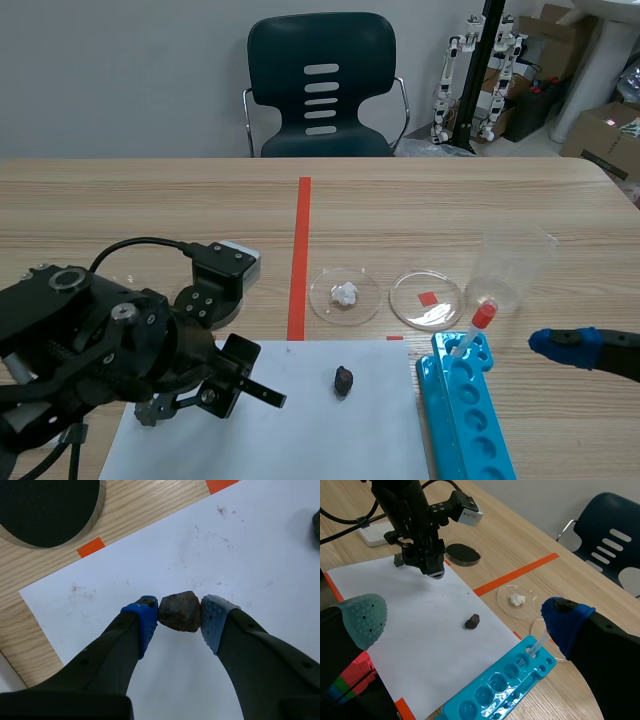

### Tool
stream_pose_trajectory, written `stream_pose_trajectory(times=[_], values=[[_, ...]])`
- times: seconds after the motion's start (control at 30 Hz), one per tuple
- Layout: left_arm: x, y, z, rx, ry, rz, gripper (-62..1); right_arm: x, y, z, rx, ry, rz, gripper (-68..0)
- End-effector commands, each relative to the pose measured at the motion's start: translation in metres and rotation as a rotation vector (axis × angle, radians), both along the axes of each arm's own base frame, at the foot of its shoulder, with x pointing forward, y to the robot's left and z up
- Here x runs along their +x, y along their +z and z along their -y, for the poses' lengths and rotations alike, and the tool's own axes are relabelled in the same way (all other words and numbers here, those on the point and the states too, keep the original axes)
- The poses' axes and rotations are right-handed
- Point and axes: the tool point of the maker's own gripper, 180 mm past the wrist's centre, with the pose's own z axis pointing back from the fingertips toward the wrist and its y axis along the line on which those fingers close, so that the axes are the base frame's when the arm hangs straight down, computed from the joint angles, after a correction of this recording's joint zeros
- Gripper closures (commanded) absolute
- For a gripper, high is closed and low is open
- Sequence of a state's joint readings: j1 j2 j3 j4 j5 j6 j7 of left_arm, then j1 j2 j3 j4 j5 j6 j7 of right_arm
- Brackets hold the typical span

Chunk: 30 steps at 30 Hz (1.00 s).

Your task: Put the middle mineral back

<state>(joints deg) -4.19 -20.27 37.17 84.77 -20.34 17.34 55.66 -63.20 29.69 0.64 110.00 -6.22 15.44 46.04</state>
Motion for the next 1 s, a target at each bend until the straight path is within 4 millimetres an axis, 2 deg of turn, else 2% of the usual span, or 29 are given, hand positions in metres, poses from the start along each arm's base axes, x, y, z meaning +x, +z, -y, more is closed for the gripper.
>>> stream_pose_trajectory(times=[0.0,0.4,0.67,0.97], values=[[0.003,0.006,0.011,-0.021,-0.01,0.001,-13.2,0.003,0.007,-0.001,0.016,0.002,0.023,-65.3],[0.003,-0.013,0.029,0.031,0.008,-0.116,-13.2,0.003,0.007,-0.001,0.016,0.002,0.023,-65.3],[0.014,-0.019,0.024,0.055,0.048,-0.125,-13.2,0.003,0.007,-0.001,0.016,0.002,0.023,-65.3],[0.015,-0.02,0.022,0.059,0.051,-0.126,-13.3,0.003,0.007,-0.001,0.016,0.002,0.023,-65.3]])
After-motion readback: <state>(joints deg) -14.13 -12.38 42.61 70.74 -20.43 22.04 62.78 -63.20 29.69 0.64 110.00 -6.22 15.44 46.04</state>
